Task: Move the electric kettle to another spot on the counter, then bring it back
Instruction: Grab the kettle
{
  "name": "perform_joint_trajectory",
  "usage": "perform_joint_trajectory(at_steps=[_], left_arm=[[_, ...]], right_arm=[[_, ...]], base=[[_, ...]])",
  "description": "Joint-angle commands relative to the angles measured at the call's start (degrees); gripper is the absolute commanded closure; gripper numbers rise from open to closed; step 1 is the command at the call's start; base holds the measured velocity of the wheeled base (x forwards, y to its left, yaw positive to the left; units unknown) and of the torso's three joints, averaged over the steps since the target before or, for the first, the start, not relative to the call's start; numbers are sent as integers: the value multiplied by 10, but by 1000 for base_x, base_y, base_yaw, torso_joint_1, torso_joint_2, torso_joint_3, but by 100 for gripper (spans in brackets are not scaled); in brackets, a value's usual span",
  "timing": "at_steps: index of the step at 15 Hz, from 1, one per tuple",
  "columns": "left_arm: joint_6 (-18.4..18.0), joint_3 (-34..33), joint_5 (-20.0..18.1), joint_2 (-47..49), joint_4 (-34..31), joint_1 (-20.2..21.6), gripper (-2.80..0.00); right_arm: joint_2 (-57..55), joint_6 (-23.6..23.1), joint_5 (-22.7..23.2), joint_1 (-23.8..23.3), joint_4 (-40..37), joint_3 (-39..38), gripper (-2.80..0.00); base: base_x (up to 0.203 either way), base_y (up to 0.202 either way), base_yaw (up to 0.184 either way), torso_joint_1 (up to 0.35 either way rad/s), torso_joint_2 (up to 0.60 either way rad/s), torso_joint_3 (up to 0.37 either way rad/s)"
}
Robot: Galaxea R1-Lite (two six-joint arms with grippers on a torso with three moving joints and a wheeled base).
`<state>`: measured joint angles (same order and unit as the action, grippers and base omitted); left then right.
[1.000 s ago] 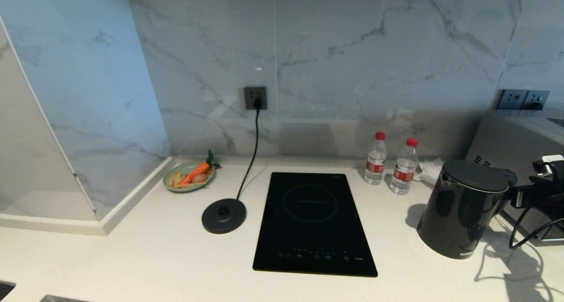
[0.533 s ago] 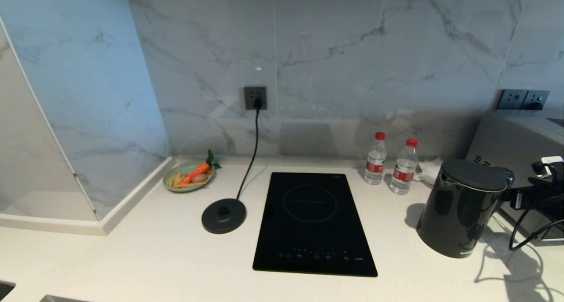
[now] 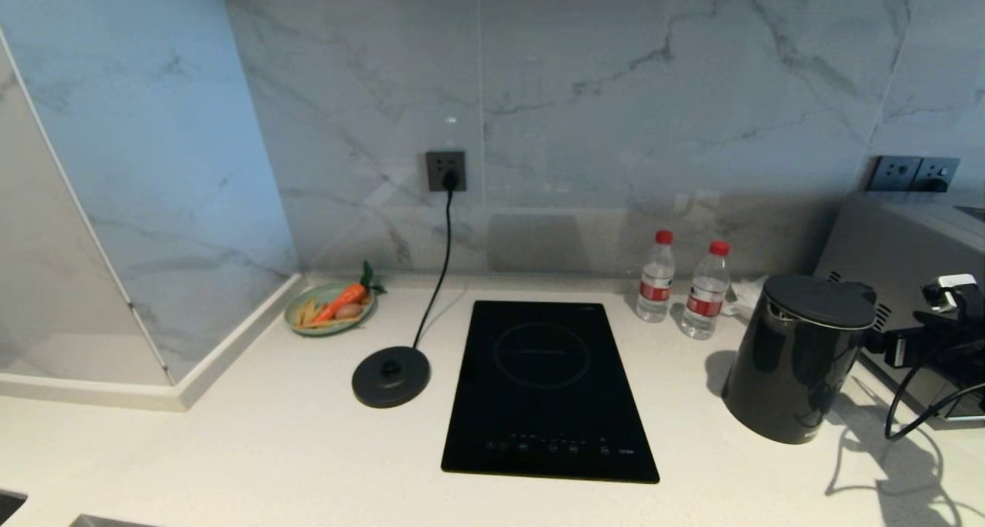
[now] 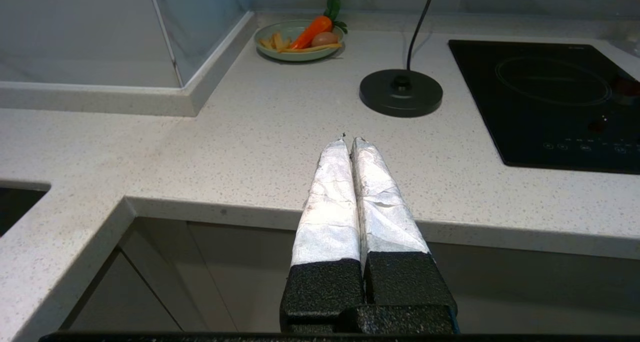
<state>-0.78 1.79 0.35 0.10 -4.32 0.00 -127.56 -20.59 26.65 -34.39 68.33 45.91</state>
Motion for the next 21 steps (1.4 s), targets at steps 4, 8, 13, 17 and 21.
perform_joint_trajectory(at_steps=[4,8,13,17,21], left_arm=[[0,0,0,0,0,0,0],[0,0,0,0,0,0,0],[0,0,0,0,0,0,0],[0,0,0,0,0,0,0],[0,1,0,0,0,0,0]], right_arm=[[18,-2,3,-1,11,-38,-280],[18,-2,3,1,12,-44,-280],[21,-4,3,14,41,-76,-280],[21,-7,1,34,67,-106,-280],[21,-7,-1,43,87,-125,-280]], base=[[0,0,0,0,0,0],[0,0,0,0,0,0],[0,0,0,0,0,0],[0,0,0,0,0,0],[0,0,0,0,0,0]])
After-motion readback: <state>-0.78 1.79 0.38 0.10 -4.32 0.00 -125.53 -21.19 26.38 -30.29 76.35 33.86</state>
